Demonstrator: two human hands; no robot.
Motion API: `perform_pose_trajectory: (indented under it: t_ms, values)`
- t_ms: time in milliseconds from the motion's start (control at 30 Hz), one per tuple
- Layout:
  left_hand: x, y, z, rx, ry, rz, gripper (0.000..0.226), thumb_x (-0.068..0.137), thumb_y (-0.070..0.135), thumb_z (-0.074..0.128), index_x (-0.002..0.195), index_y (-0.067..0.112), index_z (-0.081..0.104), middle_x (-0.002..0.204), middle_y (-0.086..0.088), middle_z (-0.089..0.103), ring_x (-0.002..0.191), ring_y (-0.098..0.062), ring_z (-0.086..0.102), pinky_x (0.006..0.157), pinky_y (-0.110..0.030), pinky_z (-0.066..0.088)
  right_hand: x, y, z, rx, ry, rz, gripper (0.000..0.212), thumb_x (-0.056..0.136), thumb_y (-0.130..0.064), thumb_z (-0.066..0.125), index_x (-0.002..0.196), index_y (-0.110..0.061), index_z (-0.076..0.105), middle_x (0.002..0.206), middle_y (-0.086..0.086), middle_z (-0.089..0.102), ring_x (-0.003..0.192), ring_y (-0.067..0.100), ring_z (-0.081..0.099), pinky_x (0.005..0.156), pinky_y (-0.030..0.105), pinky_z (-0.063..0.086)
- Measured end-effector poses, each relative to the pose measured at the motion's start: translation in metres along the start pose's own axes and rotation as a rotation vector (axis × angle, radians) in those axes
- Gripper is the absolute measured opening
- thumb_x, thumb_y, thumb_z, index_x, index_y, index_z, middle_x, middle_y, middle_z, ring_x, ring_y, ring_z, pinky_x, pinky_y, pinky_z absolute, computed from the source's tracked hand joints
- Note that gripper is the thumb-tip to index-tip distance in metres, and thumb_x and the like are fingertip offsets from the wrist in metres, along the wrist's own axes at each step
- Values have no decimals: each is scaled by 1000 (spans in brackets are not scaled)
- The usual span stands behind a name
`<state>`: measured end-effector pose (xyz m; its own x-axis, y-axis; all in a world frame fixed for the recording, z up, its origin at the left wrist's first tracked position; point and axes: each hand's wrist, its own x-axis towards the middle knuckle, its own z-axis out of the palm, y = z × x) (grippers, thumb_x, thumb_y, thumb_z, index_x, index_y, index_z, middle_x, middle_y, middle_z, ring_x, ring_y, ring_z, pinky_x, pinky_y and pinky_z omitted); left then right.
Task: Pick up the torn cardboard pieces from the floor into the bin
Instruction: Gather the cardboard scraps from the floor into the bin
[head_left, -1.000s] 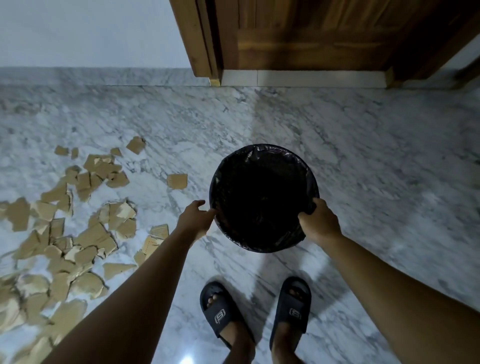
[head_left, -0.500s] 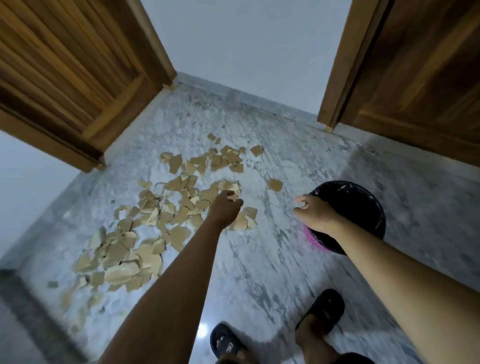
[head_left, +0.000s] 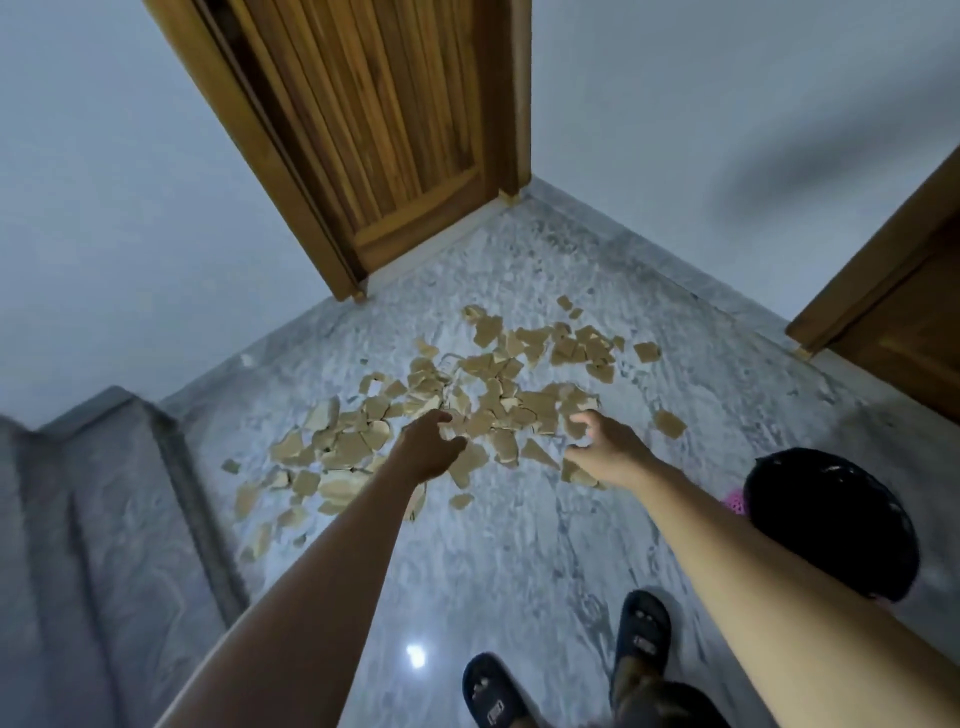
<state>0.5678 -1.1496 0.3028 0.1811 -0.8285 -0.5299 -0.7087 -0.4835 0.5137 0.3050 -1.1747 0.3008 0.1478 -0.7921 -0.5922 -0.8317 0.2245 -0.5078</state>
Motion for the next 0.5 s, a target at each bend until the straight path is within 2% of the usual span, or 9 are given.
perform_pose_trajectory:
  t_ms: [100,167,233,300,367,433,500]
  values:
    - [15,-17,-13,47,-8,-1,59,88,38,67,141,21,47,141,-12,51,122,-27,54,94,-32,45,20,-18,9,-41,-6,3,67,95,-37,59,154,-24,30,141,13,52,75,16,62,66,31,48]
    - [28,-21,-15,74,-31,4,63,87,39,69,143,23,45,144,-12,49,126,-29,52,98,-34,44,33,-20,10,-69,-16,21,70,94,-38,61,155,-23,28,138,13,52,72,17,61,63,31,46]
    - [41,-20,-12,98,-68,1,67,85,40,71,144,24,42,145,-14,46,129,-30,49,102,-38,43,43,-17,9,-90,-41,44,74,92,-41,63,155,-23,27,132,13,55,79,23,63,63,32,48]
    - [61,-13,-5,131,-112,5,71,85,39,71,146,23,40,147,-15,44,132,-31,47,103,-38,41,59,-9,3,-97,-49,63,78,91,-41,65,155,-22,27,139,12,51,98,27,64,74,33,51]
    - [79,-2,1,156,-133,14,72,85,37,72,147,21,40,147,-15,43,129,-29,49,99,-32,40,72,-1,-5,-95,-47,80,77,90,-34,66,156,-24,27,148,11,44,113,28,60,83,33,52]
    - [101,12,9,193,-166,41,72,85,35,73,147,20,39,146,-16,43,124,-29,54,92,-27,40,88,11,-12,-66,-47,117,75,90,-30,65,155,-27,27,149,11,42,117,29,59,84,33,52]
    - [122,26,20,245,-189,77,74,85,35,73,148,20,38,147,-17,41,125,-31,53,95,-30,41,101,23,-17,-60,-42,138,75,89,-32,65,154,-28,27,150,12,39,122,31,56,91,38,53]
